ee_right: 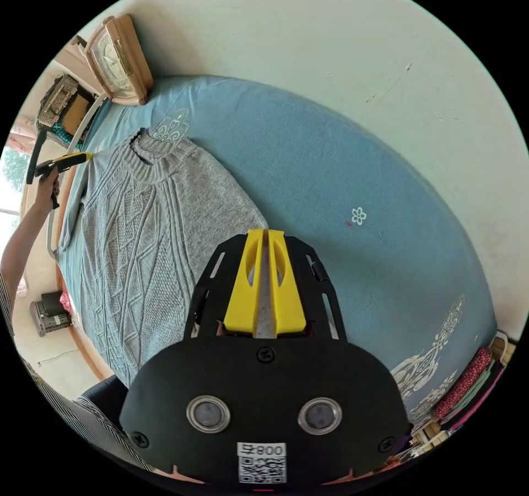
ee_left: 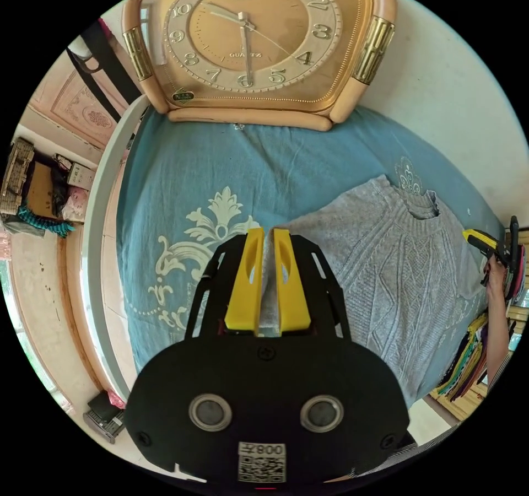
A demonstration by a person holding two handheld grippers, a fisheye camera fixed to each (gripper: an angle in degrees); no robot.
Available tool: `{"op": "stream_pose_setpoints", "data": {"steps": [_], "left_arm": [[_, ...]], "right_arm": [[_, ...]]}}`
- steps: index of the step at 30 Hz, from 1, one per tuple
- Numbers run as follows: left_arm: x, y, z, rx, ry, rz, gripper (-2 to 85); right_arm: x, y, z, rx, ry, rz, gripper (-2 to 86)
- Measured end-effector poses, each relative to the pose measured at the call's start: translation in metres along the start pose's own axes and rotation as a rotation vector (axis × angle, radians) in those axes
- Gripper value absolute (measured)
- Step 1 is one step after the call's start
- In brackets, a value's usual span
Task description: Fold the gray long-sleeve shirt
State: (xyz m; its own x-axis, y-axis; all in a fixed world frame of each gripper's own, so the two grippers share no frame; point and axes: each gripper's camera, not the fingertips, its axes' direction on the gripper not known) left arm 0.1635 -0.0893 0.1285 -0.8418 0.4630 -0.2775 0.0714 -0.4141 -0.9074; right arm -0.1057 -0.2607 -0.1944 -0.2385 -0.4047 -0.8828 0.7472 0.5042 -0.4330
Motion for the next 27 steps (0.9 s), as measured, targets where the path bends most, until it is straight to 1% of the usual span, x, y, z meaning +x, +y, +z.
{"op": "stream_pose_setpoints", "data": {"steps": [2, 4, 6, 7, 9, 13, 17, 20, 21, 22, 24, 26, 27], "left_arm": [[0.001, 0.008, -0.008, 0.057, 0.01, 0.002, 1.8], [-0.002, 0.019, -0.019, 0.131, 0.075, 0.007, 2.4], [-0.002, 0.024, -0.023, 0.169, 0.134, 0.015, 3.2], [0.002, 0.021, -0.021, 0.168, 0.174, 0.051, 3.9], [0.013, 0.01, -0.014, 0.142, 0.193, 0.106, 5.6], [0.047, -0.038, 0.011, 0.096, 0.257, 0.193, 7.1], [0.078, -0.076, 0.034, 0.03, 0.235, 0.231, 6.9], [0.103, -0.089, 0.055, -0.046, 0.145, 0.299, 5.8], [0.109, -0.089, 0.057, -0.023, 0.106, 0.319, 4.6], [0.114, -0.089, 0.059, -0.019, 0.086, 0.335, 3.6], [0.117, -0.088, 0.06, -0.016, 0.088, 0.356, 2.6], [0.116, -0.086, 0.054, 0.027, 0.101, 0.351, 2.1], [0.113, -0.083, 0.045, 0.085, 0.112, 0.336, 1.9]], "right_arm": [[0.009, 0.008, -0.015, 0.055, -0.035, 0.035, 2.1], [0.026, 0.025, -0.036, 0.138, -0.037, 0.087, 3.3], [0.039, 0.039, -0.047, 0.171, -0.052, 0.129, 4.2], [0.045, 0.045, -0.049, 0.175, -0.084, 0.129, 4.8], [0.046, 0.044, -0.049, 0.175, -0.135, 0.108, 5.7], [0.01, -0.007, -0.047, 0.182, -0.153, -0.041, 7.3], [-0.029, -0.061, -0.028, 0.146, -0.136, -0.15, 7.9], [-0.058, -0.086, 0.003, 0.036, -0.079, -0.231, 7.7], [-0.066, -0.087, 0.012, 0.026, -0.044, -0.248, 6.8], [-0.071, -0.082, 0.011, 0.063, 0.001, -0.262, 5.6], [-0.075, -0.074, 0.013, 0.08, 0.027, -0.277, 3.5], [-0.075, -0.068, 0.01, 0.076, 0.019, -0.272, 2.4], [-0.074, -0.062, 0.002, 0.117, 0.015, -0.259, 1.9]]}}
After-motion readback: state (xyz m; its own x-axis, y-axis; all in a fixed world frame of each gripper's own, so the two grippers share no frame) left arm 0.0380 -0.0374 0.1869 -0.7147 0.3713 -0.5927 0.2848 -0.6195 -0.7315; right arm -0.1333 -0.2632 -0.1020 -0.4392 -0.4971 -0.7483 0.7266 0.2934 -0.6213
